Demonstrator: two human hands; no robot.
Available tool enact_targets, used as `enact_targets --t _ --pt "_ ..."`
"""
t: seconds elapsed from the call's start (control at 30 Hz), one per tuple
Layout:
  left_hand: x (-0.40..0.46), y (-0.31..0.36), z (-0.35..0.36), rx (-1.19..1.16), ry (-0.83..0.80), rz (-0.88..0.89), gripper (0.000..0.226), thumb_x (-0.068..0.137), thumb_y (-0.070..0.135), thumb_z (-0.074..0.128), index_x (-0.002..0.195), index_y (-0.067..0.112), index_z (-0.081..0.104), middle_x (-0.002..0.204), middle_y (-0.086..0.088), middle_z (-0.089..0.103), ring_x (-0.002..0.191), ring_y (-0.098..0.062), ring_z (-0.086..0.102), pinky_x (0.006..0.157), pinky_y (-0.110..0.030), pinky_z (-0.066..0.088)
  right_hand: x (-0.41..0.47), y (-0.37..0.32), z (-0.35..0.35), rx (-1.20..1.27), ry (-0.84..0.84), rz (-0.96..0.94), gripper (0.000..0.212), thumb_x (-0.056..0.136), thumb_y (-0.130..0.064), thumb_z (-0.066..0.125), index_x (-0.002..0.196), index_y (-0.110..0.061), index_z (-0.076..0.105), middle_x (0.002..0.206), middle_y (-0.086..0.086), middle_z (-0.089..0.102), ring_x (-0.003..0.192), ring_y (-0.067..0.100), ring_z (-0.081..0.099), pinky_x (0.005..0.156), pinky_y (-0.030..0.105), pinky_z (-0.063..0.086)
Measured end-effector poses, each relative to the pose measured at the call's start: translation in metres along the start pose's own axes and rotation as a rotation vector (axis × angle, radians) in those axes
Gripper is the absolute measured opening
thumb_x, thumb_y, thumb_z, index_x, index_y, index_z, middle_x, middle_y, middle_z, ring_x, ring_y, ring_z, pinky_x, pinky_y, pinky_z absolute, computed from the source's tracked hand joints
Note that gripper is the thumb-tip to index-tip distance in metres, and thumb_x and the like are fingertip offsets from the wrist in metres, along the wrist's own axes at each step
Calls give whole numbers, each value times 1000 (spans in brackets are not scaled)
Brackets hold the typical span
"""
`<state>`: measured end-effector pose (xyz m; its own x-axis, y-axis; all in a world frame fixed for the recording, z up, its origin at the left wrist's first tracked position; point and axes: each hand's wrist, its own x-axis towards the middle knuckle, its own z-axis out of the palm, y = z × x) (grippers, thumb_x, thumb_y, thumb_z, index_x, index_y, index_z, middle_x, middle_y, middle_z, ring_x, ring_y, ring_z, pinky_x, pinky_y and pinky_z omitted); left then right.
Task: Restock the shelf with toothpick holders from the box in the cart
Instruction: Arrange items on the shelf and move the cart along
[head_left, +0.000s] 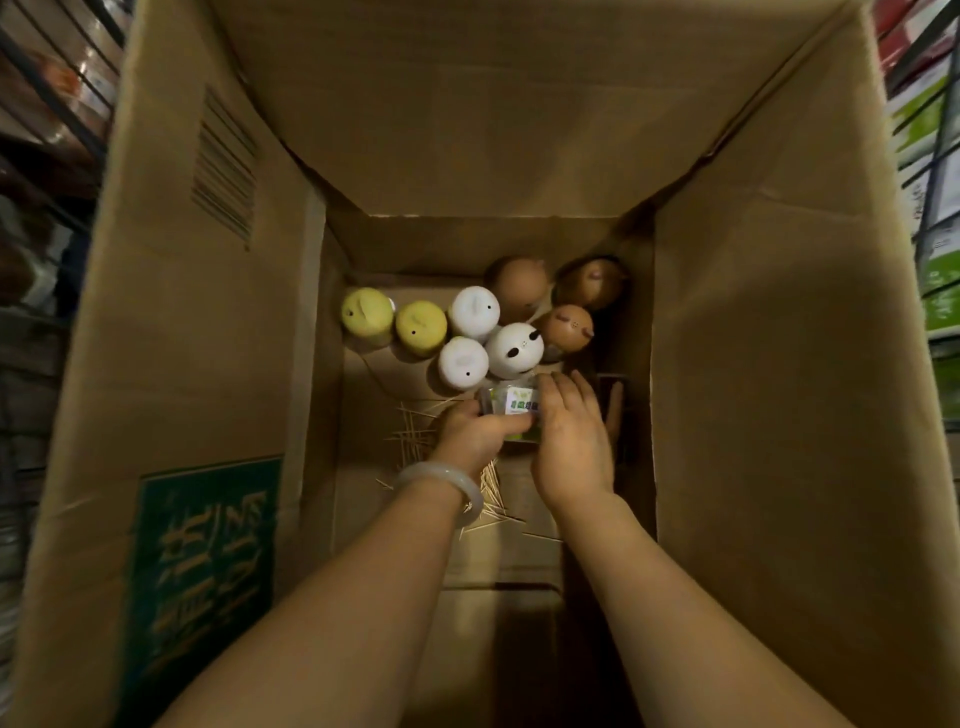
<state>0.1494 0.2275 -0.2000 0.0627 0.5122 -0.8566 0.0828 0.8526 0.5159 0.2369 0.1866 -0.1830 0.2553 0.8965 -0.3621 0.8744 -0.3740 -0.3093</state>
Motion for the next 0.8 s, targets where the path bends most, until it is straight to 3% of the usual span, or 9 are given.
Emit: enact_targets --t 0.1,0.2,0.3,0.4,0.5,0.57,0.63,0.7,0.8 --pt "-4 -2 1 -52 46 28 54 63 -1 81 113 -5 61 105 -15 66 90 -22 63 70 -21 51 -3 1 -4 43 -18 -8 55 93 -1 43 146 -9 28 152 8 30 145 23 14 116 30 -2" --pt "-15 -3 -6 -91 73 36 91 35 17 87 118 -4 56 111 -18 66 97 -26 66 78 -27 53 -11 0 -4 54 30 -58 56 90 -2 49 144 -9 34 148 9 37 143 24 22 114 34 -9" --pt "-34 -4 -23 -139 77 33 60 58 8 84 112 -4 62 100 -14 68 78 -19 66 60 -16 52 -23 -5 0 157 -3 -78 74 82 -6 65 147 -13 30 152 11 29 143 26 20 117 37 4" --pt "-50 -9 -41 -266 139 -30 30 76 7 73 104 7 61 87 -7 67 65 -9 59 50 -14 45 -37 -14 -4 539 -118 135 82 75 -1 68 145 -17 30 151 6 27 141 21 22 115 30 22" --pt "-68 -10 -48 -309 134 -43 22 79 10 71 99 13 62 74 2 70 56 -3 64 50 -14 46 -50 -28 -14 1145 -243 399 63 68 -4 62 129 -14 49 127 9 56 117 21 54 94 31 47" --pt "-83 -10 -49 -300 120 -36 15 81 7 68 93 15 64 62 6 70 50 1 63 44 -11 45 -60 -34 -22 1440 -291 596 39 79 -2 59 117 -10 56 106 9 66 96 20 62 81 28 50" --pt "-101 -11 -51 -288 88 -41 19 81 6 67 99 13 65 67 5 72 52 -1 65 43 -11 45 -74 -36 -31 1457 -316 648 22 89 -10 60 111 -12 57 102 7 67 93 18 64 81 27 49" --pt "-120 -13 -54 -285 37 -64 30 80 9 68 110 11 63 82 0 73 59 -4 69 45 -13 47 -89 -33 -34 1374 -327 625 30 86 -25 66 113 -15 58 107 5 67 99 18 64 83 26 50" --pt "-147 -13 -57 -241 3 -51 36 80 11 70 115 9 60 96 -8 71 62 -6 70 48 -14 50 -109 -33 -46 1389 -308 604 36 82 -27 70 114 -12 61 109 7 69 102 19 65 86 26 50"
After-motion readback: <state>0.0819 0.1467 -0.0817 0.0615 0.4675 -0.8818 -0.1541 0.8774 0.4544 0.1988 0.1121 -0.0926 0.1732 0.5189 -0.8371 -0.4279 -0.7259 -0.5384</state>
